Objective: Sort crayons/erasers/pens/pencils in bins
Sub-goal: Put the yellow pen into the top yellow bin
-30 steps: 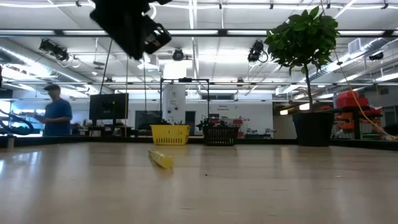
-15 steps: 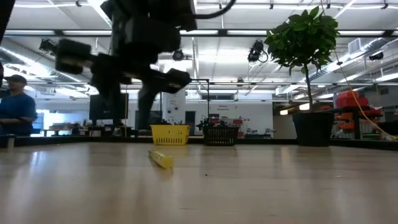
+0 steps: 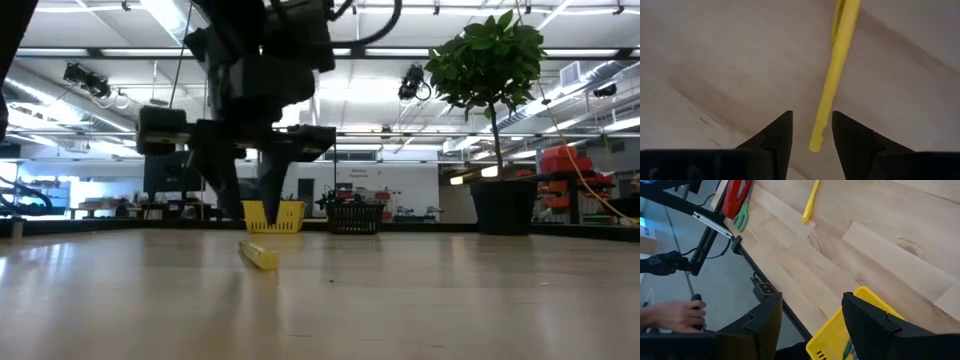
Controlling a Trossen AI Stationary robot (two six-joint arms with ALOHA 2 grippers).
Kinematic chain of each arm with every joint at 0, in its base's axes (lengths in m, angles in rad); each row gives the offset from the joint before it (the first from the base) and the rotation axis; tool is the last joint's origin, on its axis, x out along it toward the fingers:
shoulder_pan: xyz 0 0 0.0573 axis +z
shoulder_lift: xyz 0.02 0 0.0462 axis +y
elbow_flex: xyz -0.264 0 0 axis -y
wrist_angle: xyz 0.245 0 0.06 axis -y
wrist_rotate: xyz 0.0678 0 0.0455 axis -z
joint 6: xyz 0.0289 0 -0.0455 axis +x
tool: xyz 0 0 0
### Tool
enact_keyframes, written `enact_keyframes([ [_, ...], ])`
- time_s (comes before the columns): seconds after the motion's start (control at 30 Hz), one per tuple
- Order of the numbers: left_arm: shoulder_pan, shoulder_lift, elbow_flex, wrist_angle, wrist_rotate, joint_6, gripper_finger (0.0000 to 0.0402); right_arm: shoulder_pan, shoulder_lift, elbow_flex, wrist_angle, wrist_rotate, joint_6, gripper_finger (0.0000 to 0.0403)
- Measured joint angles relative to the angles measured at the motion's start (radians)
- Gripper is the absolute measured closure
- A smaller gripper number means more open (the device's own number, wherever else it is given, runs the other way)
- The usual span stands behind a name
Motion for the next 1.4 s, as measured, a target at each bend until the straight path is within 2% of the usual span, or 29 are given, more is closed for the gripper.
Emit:
enact_keyframes([
  [0.2,0.021,0.042,-0.001,-0.007,-0.007,0.003,0.0247,0.0,0.0,0.0,-0.002,-0.001,0.001,0.0191],
  [0.4,0.002,0.07,0.005,-0.03,-0.112,0.004,0.0256,0.005,0.0,0.0,-0.003,-0.006,0.006,0.0191],
  [0.57,-0.019,0.068,0.004,-0.038,-0.139,-0.005,0.0289,0.004,0.0,0.0,-0.005,-0.005,0.005,0.0191],
  [0.8,-0.059,0.068,0.003,-0.062,-0.156,-0.052,0.0371,0.004,0.0,0.0,-0.008,-0.005,0.004,0.0191],
  [0.9,-0.067,0.069,0.002,-0.064,-0.163,-0.069,0.0374,0.004,0.0,0.0,-0.008,-0.005,0.004,0.0191],
  [1.03,-0.065,0.059,0.001,-0.067,-0.172,-0.146,0.0373,0.005,0.0,0.0,-0.008,-0.005,0.004,0.0191],
  [1.17,-0.031,0.029,0.04,-0.153,-0.158,-0.331,0.0361,0.005,0.0,0.0,-0.008,-0.005,-0.004,0.0191],
  [1.27,0.024,-0.044,0.082,-0.191,-0.14,-0.448,0.0376,0.005,0.0,0.0,-0.009,-0.008,-0.012,0.0191],
  [1.4,0.145,-0.142,0.086,-0.229,-0.131,-0.528,0.0382,0.012,0.0,0.0,-0.006,-0.009,-0.014,0.0191],
])
